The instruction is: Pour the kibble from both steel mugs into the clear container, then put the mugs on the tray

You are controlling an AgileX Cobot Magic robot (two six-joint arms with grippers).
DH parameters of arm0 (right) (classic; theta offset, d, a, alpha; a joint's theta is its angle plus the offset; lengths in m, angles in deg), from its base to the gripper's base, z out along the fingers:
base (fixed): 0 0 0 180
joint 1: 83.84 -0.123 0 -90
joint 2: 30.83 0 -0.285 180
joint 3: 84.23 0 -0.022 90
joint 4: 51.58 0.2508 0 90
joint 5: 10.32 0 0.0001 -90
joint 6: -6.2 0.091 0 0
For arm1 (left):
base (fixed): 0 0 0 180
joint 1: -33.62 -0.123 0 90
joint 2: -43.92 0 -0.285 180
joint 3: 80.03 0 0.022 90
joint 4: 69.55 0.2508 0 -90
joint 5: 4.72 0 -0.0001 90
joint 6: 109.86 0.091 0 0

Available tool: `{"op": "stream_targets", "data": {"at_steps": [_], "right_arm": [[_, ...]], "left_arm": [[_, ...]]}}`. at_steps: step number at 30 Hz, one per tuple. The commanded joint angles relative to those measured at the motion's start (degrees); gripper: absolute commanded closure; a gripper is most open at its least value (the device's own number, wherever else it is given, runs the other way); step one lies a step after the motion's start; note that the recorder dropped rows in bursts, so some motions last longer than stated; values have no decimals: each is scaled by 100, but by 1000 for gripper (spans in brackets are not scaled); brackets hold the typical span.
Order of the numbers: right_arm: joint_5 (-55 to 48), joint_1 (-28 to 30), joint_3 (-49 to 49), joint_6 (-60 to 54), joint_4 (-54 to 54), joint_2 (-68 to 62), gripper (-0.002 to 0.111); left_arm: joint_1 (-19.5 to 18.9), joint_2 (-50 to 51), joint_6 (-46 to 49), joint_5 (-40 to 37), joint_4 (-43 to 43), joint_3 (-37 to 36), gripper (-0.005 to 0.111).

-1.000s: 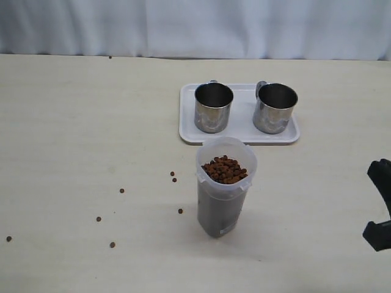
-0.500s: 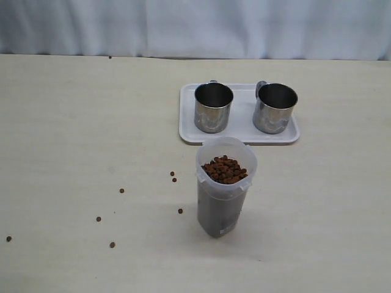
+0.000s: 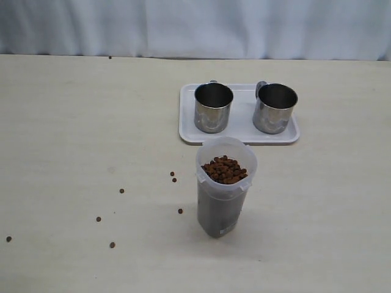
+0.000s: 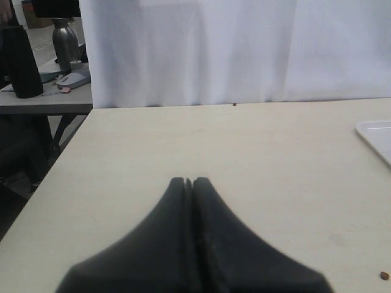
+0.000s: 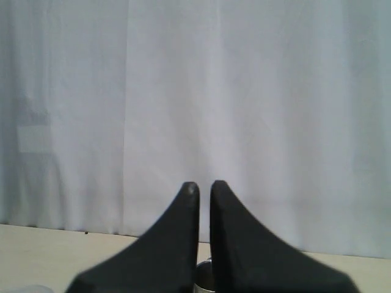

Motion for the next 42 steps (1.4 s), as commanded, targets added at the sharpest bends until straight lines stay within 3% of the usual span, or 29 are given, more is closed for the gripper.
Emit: {"op": "stream_targets", "data": {"at_steps": [1,5,9,12,14,19,42], "right_arm": [[33,11,22,29,-15,21,103],[4,-12,22,-251,1441,21,103],[-845,-12,22,-1693,2199,21,103],[-1721,11,22,-3449,2926,21,103],[-1966,169,22,-3893,3050,21,103],[-1988,418,22,-3642,3026,21,103],[-2234,407,22,-3290,3067,21,103]], "left_arm": [[-7,-8,8,70,-5,5,107],[-7,-8,8,70,-5,5,107],[-7,-8,8,70,-5,5,107],[-7,-8,8,70,-5,5,107],[-7,-8,8,37,-5,5,107],[-7,-8,8,54,-5,5,107],[-7,-8,8,54,-5,5,107]]}}
